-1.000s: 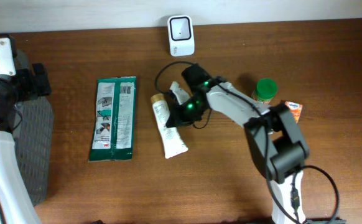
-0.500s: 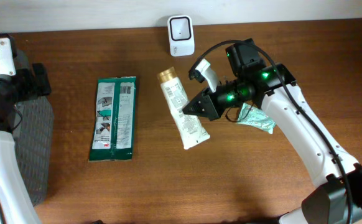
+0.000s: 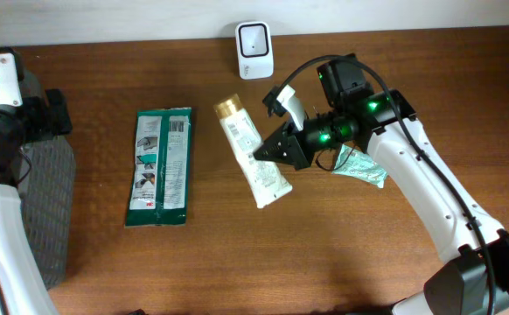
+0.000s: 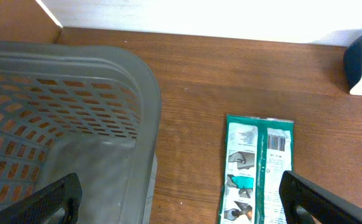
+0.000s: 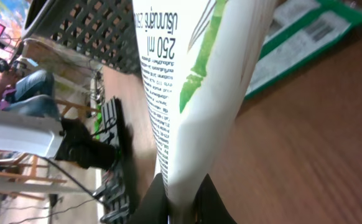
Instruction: Scan the item barcode
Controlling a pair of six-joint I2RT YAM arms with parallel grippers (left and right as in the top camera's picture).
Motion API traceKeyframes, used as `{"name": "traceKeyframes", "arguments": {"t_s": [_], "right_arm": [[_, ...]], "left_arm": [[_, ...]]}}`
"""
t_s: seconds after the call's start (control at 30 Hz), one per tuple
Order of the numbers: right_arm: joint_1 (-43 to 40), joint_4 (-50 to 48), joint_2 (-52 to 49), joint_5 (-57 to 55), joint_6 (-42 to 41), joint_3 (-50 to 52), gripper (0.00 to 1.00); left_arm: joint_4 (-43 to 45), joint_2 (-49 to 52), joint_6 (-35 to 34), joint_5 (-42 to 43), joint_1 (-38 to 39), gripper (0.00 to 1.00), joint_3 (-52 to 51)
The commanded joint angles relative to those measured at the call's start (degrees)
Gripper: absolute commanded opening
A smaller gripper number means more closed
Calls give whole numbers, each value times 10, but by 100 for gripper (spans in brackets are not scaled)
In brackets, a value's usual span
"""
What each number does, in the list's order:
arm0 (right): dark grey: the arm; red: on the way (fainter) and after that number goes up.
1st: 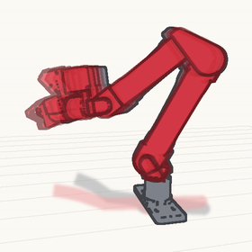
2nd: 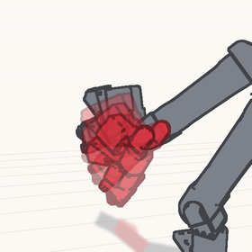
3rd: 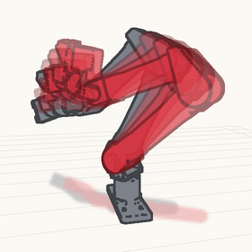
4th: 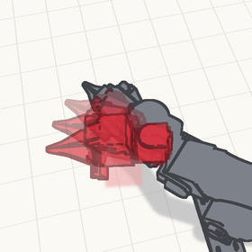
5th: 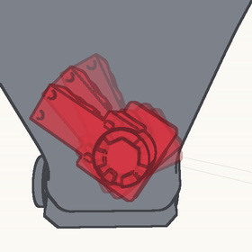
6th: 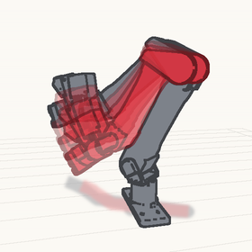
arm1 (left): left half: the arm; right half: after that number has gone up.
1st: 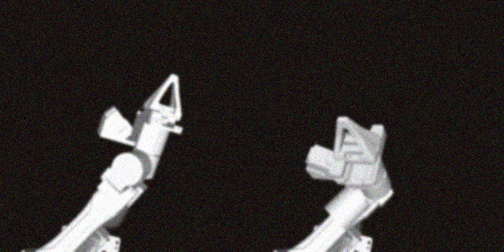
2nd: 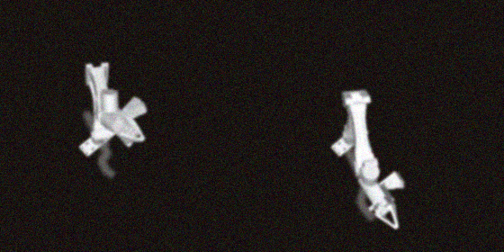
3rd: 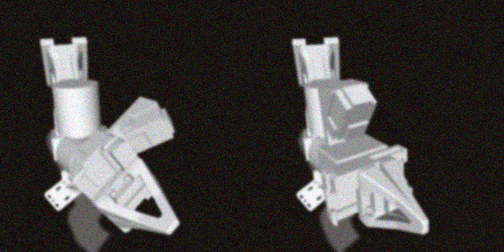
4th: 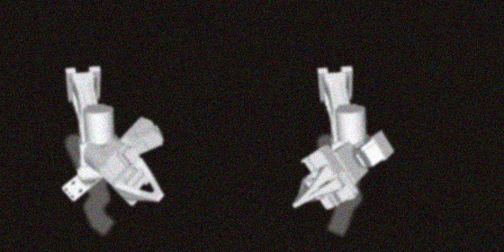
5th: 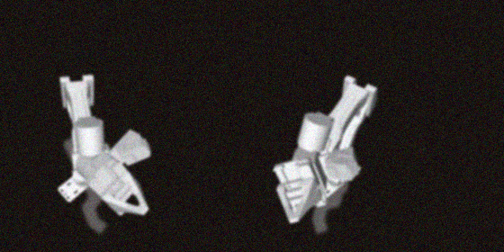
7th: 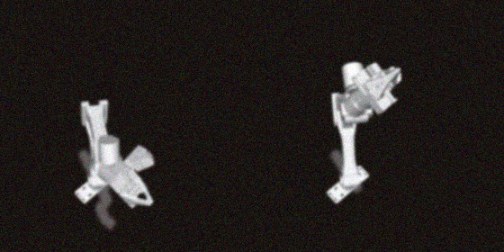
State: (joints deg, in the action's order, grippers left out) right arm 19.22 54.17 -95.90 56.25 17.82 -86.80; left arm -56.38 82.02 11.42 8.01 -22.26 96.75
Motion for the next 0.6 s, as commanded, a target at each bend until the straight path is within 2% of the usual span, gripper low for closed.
{"name": "traceKeyframes", "arguments": {"t_s": [0.0, 0.17, 0.3, 0.47, 0.57], "right_arm": [[10, -76, 11, -120, -89, -9, 4], [19, -171, -27, -337, -139, -9, 4], [19, -241, -75, -490, -146, -9, 4], [17, -292, -106, -588, -164, -9, 4], [18, -302, -114, -609, -164, -9, 4]], "left_arm": [[1, 0, 9, 6, -3, 99, 2], [1, 0, 9, 6, -3, 99, 2], [1, 0, 9, 6, -3, 99, 2], [1, 0, 9, 6, -3, 99, 2], [1, 0, 9, 6, -3, 99, 2]]}}
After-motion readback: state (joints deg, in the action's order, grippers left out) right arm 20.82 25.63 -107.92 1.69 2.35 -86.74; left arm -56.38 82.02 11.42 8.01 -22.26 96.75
